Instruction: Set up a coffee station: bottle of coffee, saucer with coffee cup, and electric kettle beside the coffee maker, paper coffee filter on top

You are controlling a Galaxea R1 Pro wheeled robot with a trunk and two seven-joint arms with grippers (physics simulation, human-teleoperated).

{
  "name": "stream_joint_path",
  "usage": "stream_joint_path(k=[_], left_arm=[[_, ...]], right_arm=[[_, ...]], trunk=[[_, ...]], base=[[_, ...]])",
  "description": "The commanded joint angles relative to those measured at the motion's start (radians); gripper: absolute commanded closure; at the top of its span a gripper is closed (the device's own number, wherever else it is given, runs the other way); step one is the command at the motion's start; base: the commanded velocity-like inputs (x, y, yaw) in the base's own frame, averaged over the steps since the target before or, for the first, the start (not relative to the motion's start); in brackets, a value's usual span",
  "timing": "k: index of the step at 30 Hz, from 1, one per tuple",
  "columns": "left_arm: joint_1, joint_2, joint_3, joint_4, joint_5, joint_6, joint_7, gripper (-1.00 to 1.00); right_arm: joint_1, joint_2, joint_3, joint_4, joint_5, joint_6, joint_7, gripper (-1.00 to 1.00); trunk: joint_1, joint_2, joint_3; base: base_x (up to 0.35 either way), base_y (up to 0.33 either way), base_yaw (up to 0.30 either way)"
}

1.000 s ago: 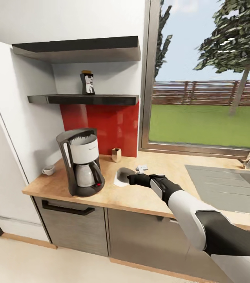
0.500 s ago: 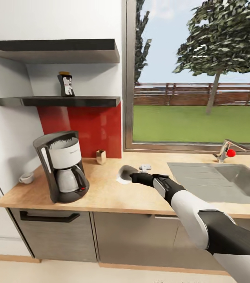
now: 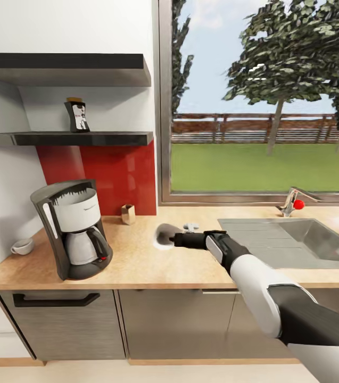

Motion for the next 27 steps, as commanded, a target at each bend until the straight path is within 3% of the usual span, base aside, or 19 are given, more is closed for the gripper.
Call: stream_joint_path(k=[1, 3, 4, 5, 6, 12, 15, 19, 23, 27], left_arm=[[0.001, 0.000, -0.003, 0.000, 0.009, 0.001, 0.002, -1.00], [0.001, 0.001, -0.003, 0.001, 0.009, 0.000, 0.002, -1.00], [0.002, 0.000, -0.005, 0.003, 0.006, -0.001, 0.000, -1.00], [0.002, 0.000, -0.005, 0.004, 0.005, 0.000, 0.000, -1.00], [0.002, 0.000, -0.005, 0.004, 0.005, 0.001, 0.000, -1.00], [0.002, -0.001, -0.007, 0.008, 0.004, 0.001, 0.000, -1.00], [0.002, -0.004, -0.012, 0.008, 0.004, -0.001, 0.000, -1.00], [0.002, -0.012, -0.010, 0.009, 0.003, -0.001, 0.001, -1.00], [0.002, -0.015, -0.007, 0.009, 0.003, -0.001, 0.001, -1.00], [0.002, -0.018, -0.005, 0.009, 0.005, -0.001, 0.002, -1.00]], right_arm=[[0.000, 0.004, -0.001, -0.057, -0.001, 0.097, -0.026, 1.00], [0.000, 0.016, 0.000, -0.151, 0.014, 0.226, -0.087, 1.00], [-0.001, 0.022, 0.005, -0.344, 0.048, 0.498, -0.281, 1.00], [-0.001, 0.022, 0.025, -0.395, 0.055, 0.589, -0.359, 1.00], [-0.002, 0.022, 0.049, -0.414, 0.058, 0.627, -0.392, 1.00], [-0.020, 0.022, 0.167, -0.412, 0.066, 0.639, -0.444, 1.00], [-0.125, 0.022, 0.197, -0.261, 0.067, 0.639, -0.450, 1.00], [-0.354, 0.022, 0.205, 0.003, 0.062, 0.639, -0.449, 1.00], [-0.515, 0.022, 0.203, 0.156, 0.060, 0.639, -0.447, 1.00], [-0.593, 0.022, 0.201, 0.211, 0.054, 0.639, -0.446, 1.00]], trunk=[[0.000, 0.000, 0.000], [0.000, 0.000, 0.000], [0.000, 0.000, 0.000], [0.000, 0.000, 0.000], [0.000, 0.000, 0.000], [0.000, 0.000, 0.000], [0.000, 0.000, 0.000], [0.000, 0.000, 0.000], [0.000, 0.000, 0.000], [0.000, 0.000, 0.000]], base=[[0.000, 0.000, 0.000], [0.000, 0.000, 0.000], [0.000, 0.000, 0.000], [0.000, 0.000, 0.000], [0.000, 0.000, 0.000], [0.000, 0.000, 0.000], [0.000, 0.000, 0.000], [0.000, 0.000, 0.000], [0.000, 0.000, 0.000], [0.000, 0.000, 0.000]])
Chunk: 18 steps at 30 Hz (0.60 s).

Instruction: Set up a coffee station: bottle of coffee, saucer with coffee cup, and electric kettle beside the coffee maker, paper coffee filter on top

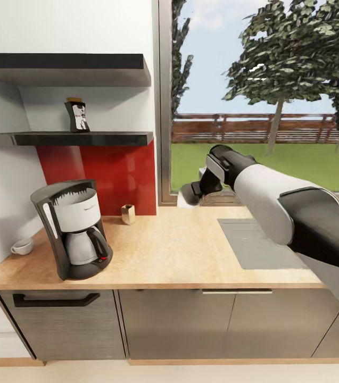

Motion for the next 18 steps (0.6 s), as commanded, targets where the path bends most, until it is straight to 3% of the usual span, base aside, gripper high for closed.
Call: stream_joint_path(k=[1, 7, 8, 11, 18], left_arm=[[0.001, 0.000, -0.002, -0.002, 0.011, 0.000, 0.002, -1.00], [0.001, -0.005, -0.003, -0.002, 0.012, 0.001, 0.002, -1.00], [0.001, -0.013, -0.002, -0.002, 0.012, 0.001, 0.002, -1.00], [0.001, -0.015, -0.002, -0.002, 0.013, 0.000, 0.002, -1.00], [0.001, -0.016, 0.000, -0.003, 0.018, 0.001, 0.002, -1.00]], right_arm=[[-0.005, 0.000, 0.008, 0.001, -0.004, 0.004, 0.006, 1.00], [-0.060, 0.000, 0.006, 0.006, -0.104, 0.004, 0.006, 1.00], [-0.099, 0.000, 0.004, 0.007, -0.149, 0.004, 0.006, 1.00], [-0.152, 0.000, -0.011, 0.009, -0.202, 0.004, 0.006, 1.00], [-0.217, 0.000, -0.046, 0.010, -0.234, 0.004, 0.006, 1.00]], trunk=[[0.000, 0.000, 0.000], [0.000, 0.000, 0.000], [0.000, 0.000, 0.000], [0.000, 0.000, 0.000], [0.000, 0.000, 0.000]], base=[[0.000, 0.000, 0.000], [0.000, 0.000, 0.000], [0.000, 0.000, 0.000], [0.000, 0.000, 0.000], [0.000, 0.000, 0.000]])
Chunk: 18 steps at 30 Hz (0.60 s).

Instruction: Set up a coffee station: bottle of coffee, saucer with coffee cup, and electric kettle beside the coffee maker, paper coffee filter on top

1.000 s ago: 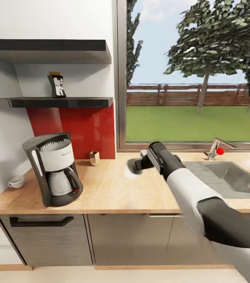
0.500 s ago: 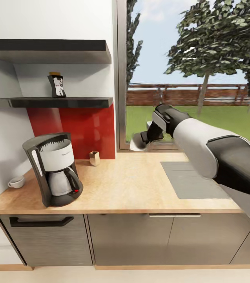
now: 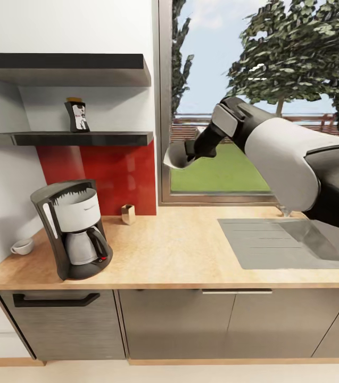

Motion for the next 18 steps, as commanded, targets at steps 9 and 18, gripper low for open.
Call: stream_joint_path(k=[9, 18], left_arm=[[0.001, 0.000, -0.001, -0.001, 0.010, 0.000, -0.001, -1.00], [0.001, -0.012, -0.003, -0.001, 0.002, -0.001, -0.006, -1.00]], right_arm=[[-0.002, 0.000, 0.006, 0.000, -0.010, 0.003, 0.165, 1.00], [0.058, 0.000, 0.010, 0.001, -0.007, 0.003, 0.187, 1.00]], trunk=[[0.000, 0.000, 0.000], [0.000, 0.000, 0.000]], base=[[0.000, 0.000, 0.000], [0.000, 0.000, 0.000]])
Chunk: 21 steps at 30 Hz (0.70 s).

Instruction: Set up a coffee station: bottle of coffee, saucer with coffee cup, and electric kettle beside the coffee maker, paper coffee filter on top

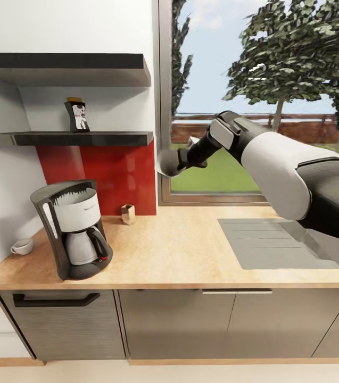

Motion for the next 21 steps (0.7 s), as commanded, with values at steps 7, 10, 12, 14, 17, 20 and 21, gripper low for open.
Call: stream_joint_path(k=[7, 10, 12, 14, 17, 20, 21], left_arm=[[0.001, 0.000, -0.005, -0.003, 0.007, 0.000, 0.000, -1.00], [0.001, 0.000, -0.005, -0.003, 0.007, 0.000, 0.000, -1.00], [0.001, 0.000, -0.005, -0.003, 0.006, -0.001, -0.001, -1.00], [0.001, 0.000, -0.005, -0.003, 0.006, -0.001, -0.001, -1.00], [0.001, 0.000, -0.006, -0.003, 0.006, -0.001, -0.002, -1.00], [0.001, 0.000, -0.007, -0.003, 0.006, -0.001, -0.002, -1.00], [0.001, 0.001, -0.007, -0.003, 0.006, -0.001, -0.002, -1.00]], right_arm=[[0.030, 0.000, 0.010, -0.001, -0.010, 0.004, 0.000, 1.00], [0.033, 0.000, 0.010, -0.001, -0.010, 0.004, 0.001, 1.00], [0.039, 0.000, 0.011, -0.001, 0.010, 0.004, 0.002, 1.00], [0.044, 0.000, 0.011, -0.001, 0.049, 0.004, 0.006, 1.00], [0.052, 0.000, 0.013, -0.001, 0.230, 0.004, 0.155, 1.00], [0.053, 0.000, 0.013, -0.001, 0.419, 0.004, 0.362, 1.00], [0.053, 0.000, 0.013, -0.002, 0.505, 0.004, 0.444, 1.00]], trunk=[[0.000, -0.001, 0.000], [0.000, -0.001, 0.000], [0.000, -0.001, 0.000], [0.000, -0.001, 0.000], [0.000, -0.001, 0.000], [0.000, -0.001, 0.000], [0.000, -0.001, 0.000]], base=[[0.000, 0.000, 0.000], [0.000, 0.000, 0.000], [0.000, 0.000, 0.000], [0.000, 0.000, 0.000], [0.000, 0.000, 0.000], [0.000, 0.000, 0.000], [0.000, 0.000, 0.000]])
